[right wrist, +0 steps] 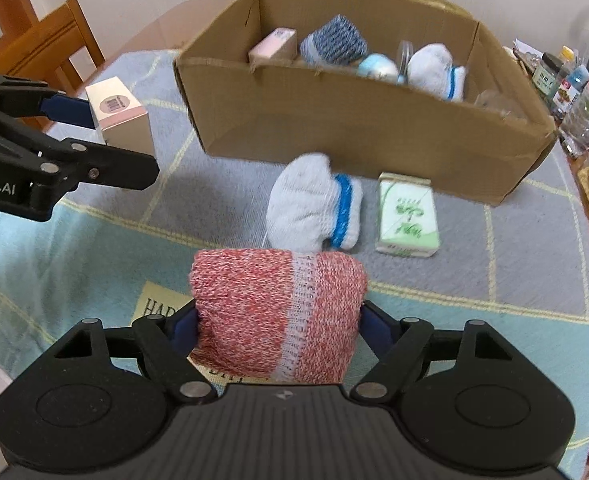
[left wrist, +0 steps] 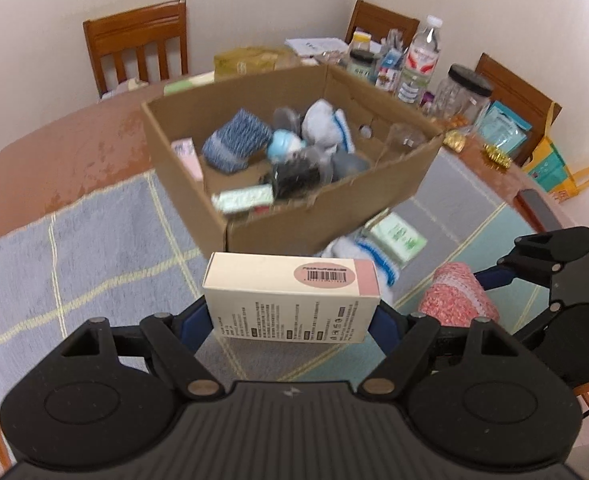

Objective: Organize objects
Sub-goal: 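Carry cream box and pink sock over the cardboard box and open both tools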

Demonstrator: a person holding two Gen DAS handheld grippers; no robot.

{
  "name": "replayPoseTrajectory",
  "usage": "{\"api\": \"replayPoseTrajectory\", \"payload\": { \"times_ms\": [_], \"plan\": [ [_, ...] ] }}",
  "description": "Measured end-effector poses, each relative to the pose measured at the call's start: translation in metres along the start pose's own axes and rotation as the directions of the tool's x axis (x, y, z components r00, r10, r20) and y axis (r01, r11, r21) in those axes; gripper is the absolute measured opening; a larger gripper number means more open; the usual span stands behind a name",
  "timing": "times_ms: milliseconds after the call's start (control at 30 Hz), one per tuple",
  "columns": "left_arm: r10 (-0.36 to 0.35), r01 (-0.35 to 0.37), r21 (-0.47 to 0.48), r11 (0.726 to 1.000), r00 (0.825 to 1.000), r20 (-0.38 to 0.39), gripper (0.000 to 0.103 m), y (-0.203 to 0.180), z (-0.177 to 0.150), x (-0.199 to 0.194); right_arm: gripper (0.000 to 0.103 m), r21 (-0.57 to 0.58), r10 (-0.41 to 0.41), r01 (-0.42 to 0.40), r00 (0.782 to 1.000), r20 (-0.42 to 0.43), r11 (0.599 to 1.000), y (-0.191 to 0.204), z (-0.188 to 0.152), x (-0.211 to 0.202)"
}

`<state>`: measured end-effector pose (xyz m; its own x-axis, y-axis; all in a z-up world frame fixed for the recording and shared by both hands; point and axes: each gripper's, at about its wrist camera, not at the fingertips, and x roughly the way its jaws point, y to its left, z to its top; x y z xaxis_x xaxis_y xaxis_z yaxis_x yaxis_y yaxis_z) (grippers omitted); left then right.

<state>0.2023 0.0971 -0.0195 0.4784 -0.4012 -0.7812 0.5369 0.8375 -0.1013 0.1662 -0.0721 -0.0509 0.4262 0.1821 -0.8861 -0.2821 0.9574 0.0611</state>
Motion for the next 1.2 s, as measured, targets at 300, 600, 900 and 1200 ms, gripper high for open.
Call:
{"api": "replayPoseTrajectory", "payload": {
  "times_ms": [300, 600, 900, 1200],
  "plan": [
    [0.017, -0.019, 0.026, 0.999, 0.999, 0.052, 0.08, -0.005, 0.054, -0.004, 0.084, -0.035, 0.021, -0.018, 0.997, 0.073, 0.999, -0.019, 0.029, -0.043],
    [0.054, -0.056, 0.023, 0.998, 0.997, 0.062, 0.08, 0.012, 0.112, 0.034, 0.084, -0.063, 0.006, 0.004, 0.986, 0.167, 0.998, -0.036, 0.072, -0.059],
    [0.141, -0.141, -0.044, 0.989, 0.99, 0.004, 0.096, 0.033, 0.128, 0.077, 0.084, -0.071, 0.002, 0.012, 0.982, 0.188, 0.997, -0.055, 0.105, -0.049],
    [0.17, -0.17, -0.09, 0.981, 0.985, -0.009, 0.096, 0.042, 0.127, 0.072, 0.084, -0.092, 0.014, 0.003, 0.981, 0.192, 0.996, -0.069, 0.137, -0.032]
  ]
}}
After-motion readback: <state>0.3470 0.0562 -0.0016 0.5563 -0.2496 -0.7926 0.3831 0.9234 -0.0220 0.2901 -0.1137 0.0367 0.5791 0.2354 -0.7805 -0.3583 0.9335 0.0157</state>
